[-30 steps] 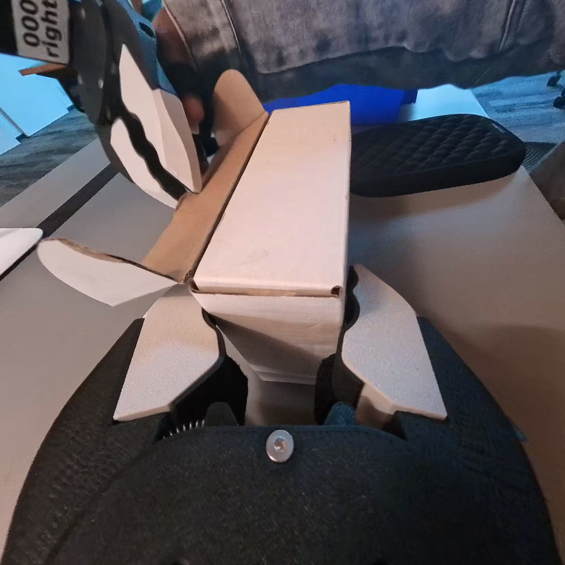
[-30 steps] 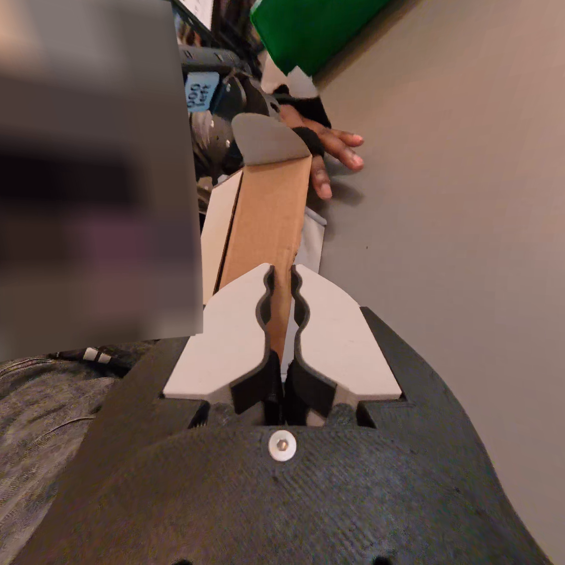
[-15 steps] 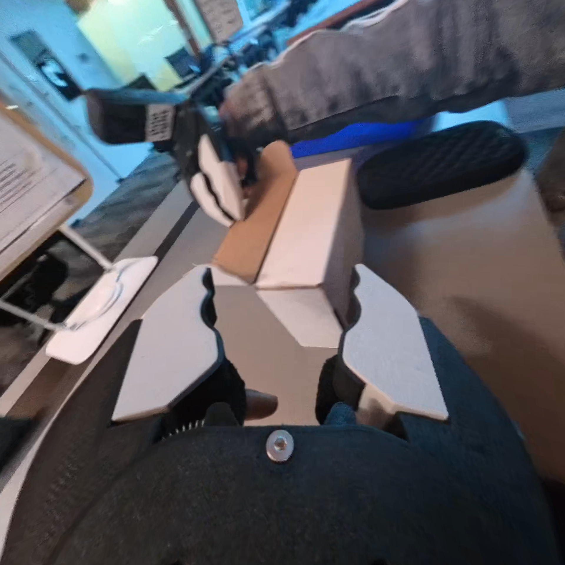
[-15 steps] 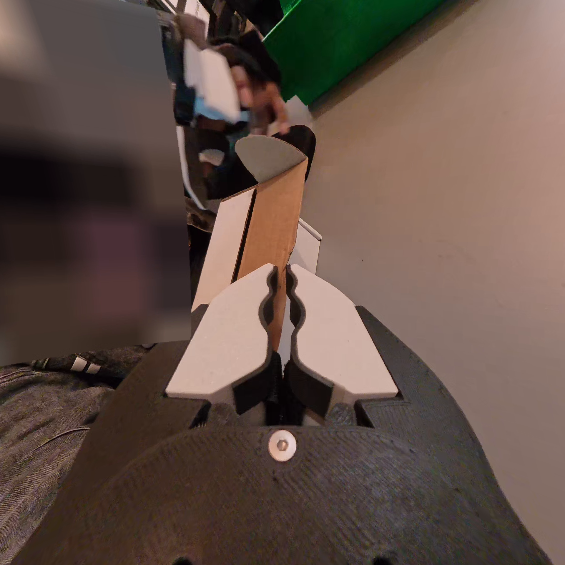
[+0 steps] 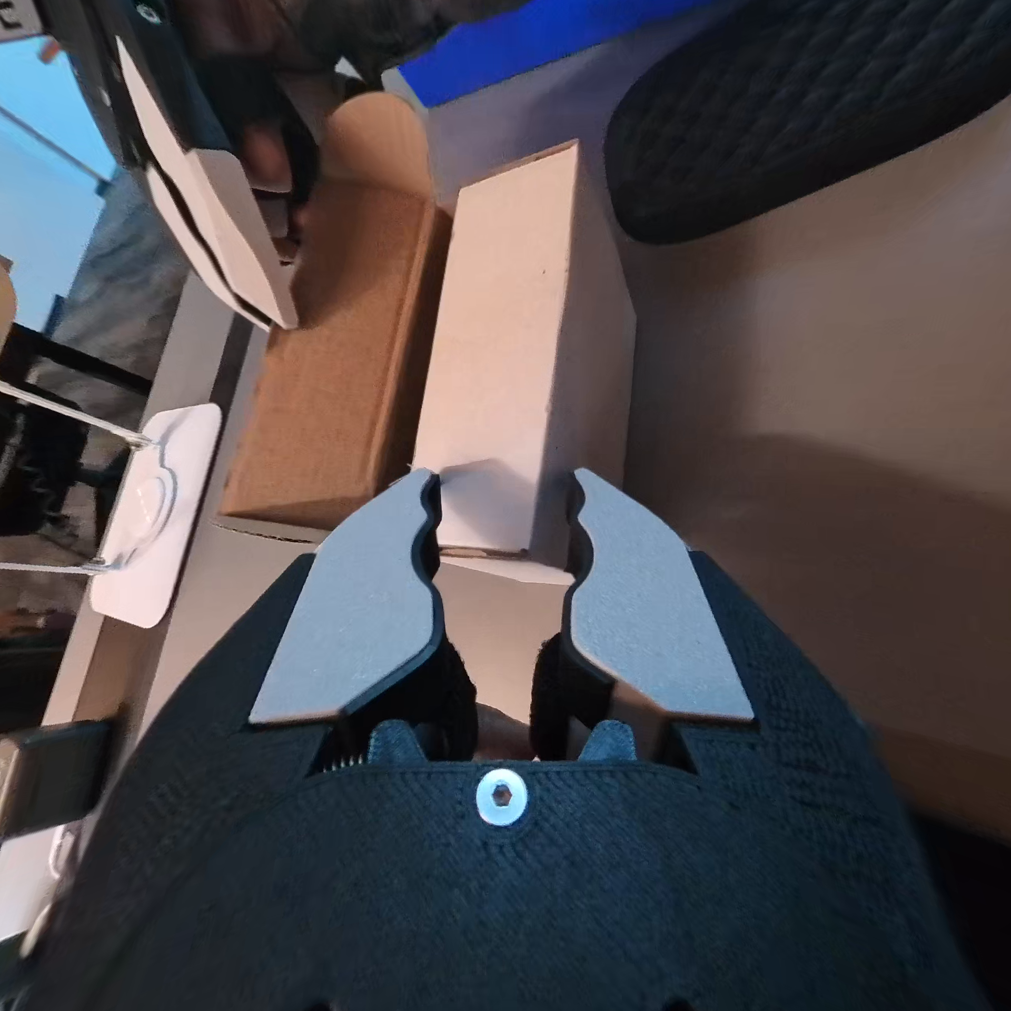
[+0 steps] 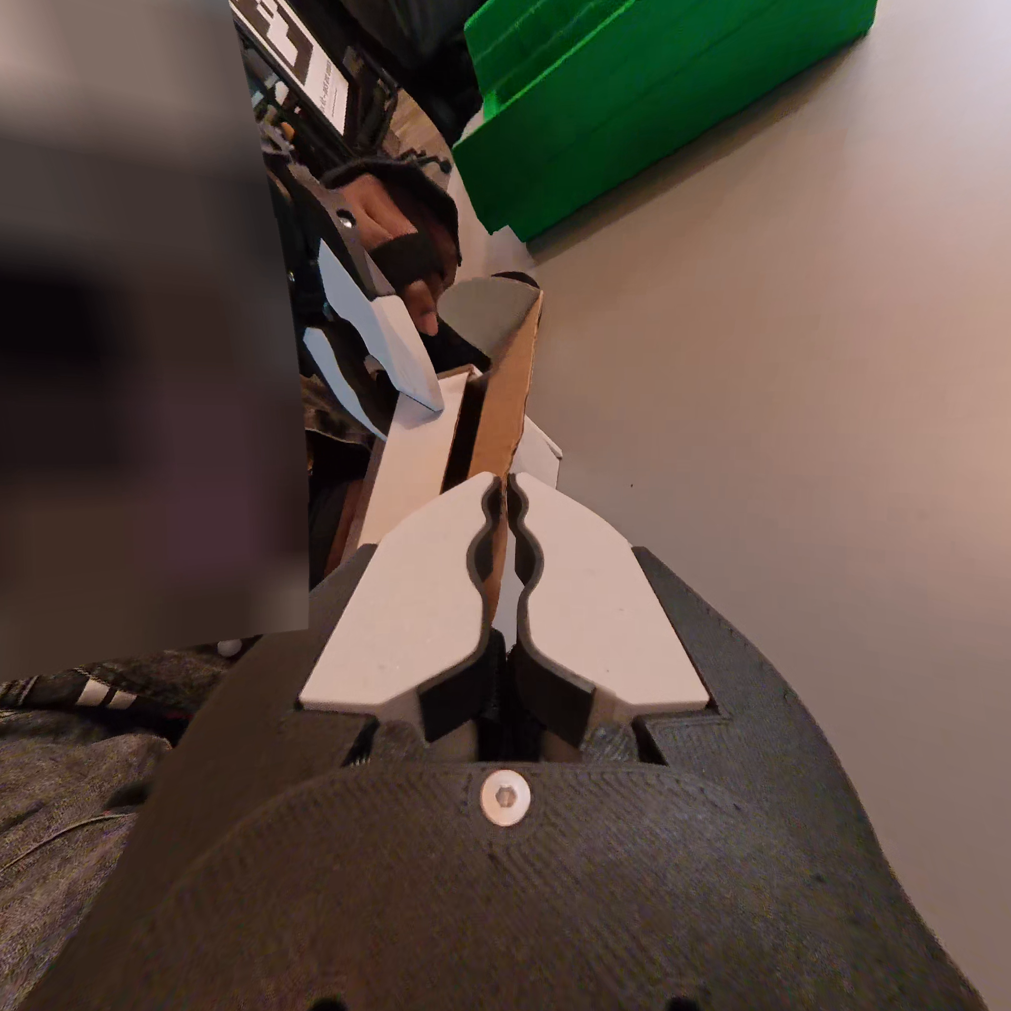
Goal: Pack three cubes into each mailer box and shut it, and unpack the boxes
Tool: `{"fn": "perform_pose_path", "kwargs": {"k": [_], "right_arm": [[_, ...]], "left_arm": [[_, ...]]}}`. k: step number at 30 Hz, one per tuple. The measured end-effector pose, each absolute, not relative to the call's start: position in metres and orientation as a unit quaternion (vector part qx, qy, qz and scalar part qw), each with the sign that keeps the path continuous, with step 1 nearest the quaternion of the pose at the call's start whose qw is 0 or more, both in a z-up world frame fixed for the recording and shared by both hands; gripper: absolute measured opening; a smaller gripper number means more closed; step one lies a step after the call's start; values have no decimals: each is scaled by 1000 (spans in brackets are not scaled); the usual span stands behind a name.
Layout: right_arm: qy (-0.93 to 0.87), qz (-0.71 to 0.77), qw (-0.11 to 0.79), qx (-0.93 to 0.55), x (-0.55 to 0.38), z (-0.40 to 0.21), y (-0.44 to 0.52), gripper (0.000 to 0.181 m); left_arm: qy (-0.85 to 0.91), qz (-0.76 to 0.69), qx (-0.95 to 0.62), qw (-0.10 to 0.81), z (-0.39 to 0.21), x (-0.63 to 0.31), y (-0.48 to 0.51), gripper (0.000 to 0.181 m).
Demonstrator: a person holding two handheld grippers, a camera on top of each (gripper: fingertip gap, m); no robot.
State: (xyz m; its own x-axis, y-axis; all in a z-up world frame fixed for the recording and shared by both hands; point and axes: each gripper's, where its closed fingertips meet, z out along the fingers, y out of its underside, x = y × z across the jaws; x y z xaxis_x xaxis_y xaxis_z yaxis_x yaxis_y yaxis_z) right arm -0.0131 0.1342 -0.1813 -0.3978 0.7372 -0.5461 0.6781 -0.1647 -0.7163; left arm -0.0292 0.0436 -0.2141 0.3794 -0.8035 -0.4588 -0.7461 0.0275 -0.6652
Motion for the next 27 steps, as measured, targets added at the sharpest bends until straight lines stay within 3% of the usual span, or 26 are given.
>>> {"fn": "perform_pose_path", "kwargs": {"k": [1, 10, 14, 16, 19, 21, 27], "right_arm": [[-649, 527, 36, -548, -14, -178, 135, 2], [-678, 493, 94, -537, -14, -153, 130, 1], [-685, 496, 118, -521, -13, -132, 124, 1], [-691, 493, 120, -514, -11, -125, 119, 1], [-701, 483, 117, -512, -9, -124, 110, 1], [-704, 483, 114, -508, -8, -123, 106, 1], [-702, 476, 135, -513, -6, -118, 113, 1]], "left_arm": [[556, -28, -693, 459, -214, -29, 41, 43], [543, -21, -653, 527, -208, -22, 11, 33], [551, -38, -658, 511, -218, -21, -7, 24], [563, -46, -656, 500, -222, -21, -14, 29], [552, -26, -639, 535, -207, -24, -4, 52], [579, 0, -646, 497, -221, -28, 1, 54], [606, 17, -650, 458, -240, -25, -2, 32]]}}
